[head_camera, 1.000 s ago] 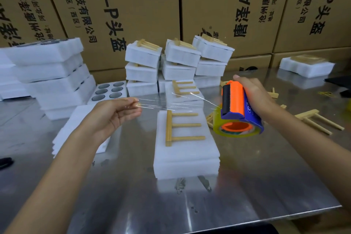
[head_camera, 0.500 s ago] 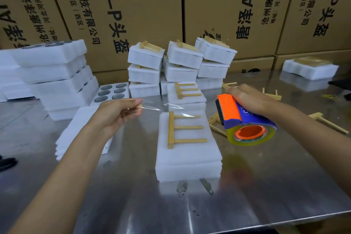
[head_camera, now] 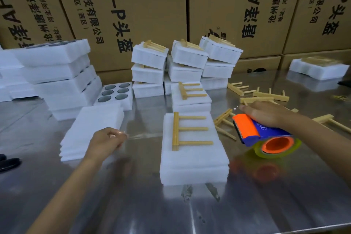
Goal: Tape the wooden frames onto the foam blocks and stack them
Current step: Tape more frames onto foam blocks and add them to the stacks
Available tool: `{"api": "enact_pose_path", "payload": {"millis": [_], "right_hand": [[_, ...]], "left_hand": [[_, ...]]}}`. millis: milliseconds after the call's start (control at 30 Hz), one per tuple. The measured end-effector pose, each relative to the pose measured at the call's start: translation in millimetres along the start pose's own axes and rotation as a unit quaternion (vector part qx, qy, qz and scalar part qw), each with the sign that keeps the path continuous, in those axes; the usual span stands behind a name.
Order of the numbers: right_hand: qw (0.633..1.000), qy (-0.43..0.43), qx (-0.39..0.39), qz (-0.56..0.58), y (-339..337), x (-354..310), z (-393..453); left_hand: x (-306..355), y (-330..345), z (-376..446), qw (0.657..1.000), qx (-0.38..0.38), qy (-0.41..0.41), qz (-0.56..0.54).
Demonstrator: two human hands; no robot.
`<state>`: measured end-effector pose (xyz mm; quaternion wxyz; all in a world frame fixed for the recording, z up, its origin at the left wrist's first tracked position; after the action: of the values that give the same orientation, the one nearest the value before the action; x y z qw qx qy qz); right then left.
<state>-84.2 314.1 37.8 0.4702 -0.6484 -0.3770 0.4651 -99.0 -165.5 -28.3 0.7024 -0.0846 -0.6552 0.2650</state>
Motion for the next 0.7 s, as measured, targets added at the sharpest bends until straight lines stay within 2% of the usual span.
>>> {"api": "enact_pose_path", "payload": {"millis": [100,233,367,467,533,600,700], "right_hand": [[0.999,-0.006,0.002,-0.039,2.8,-6.5,-0.2],[0.998,-0.014,0.013,-0.068,4.2,-15.3,-1.1],[0.997,-0.021,0.012,-0.072,6.0,-14.7,0.5],[0.998,-0.015,0.016,-0.052,4.3,-9.7,1.3],[0.999,-0.011,0.018,-0.039,3.8,-7.2,1.2],[0.999,-0.009,0.021,-0.033,3.1,-4.9,1.6],[0.999,-0.009,0.024,-0.033,2.4,-3.1,1.8]], "left_hand": [[11.5,23.5,-14.9,0.995,-0.021,0.047,0.088],[29.3,65.0,-35.3,0.98,-0.046,0.143,0.131],[41.7,83.4,-48.8,0.974,-0.049,0.195,0.108],[43.2,97.1,-62.5,0.954,-0.121,0.251,0.109],[37.6,107.7,-71.4,0.941,-0.171,0.265,0.124],[31.9,112.7,-70.6,0.93,-0.172,0.274,0.175],[22.9,113.5,-62.0,0.915,-0.176,0.241,0.271]]}}
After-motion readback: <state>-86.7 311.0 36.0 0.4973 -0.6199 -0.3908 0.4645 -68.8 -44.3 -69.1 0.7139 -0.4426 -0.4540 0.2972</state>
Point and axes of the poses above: each hand's wrist, its own z-axis towards the middle knuckle, its own y-axis out of the palm, x = y × z, the point moved 7 cm from there along z, towards the middle knuckle, and after that the axes turned 9 degrees about y, right-handed, at the moved point
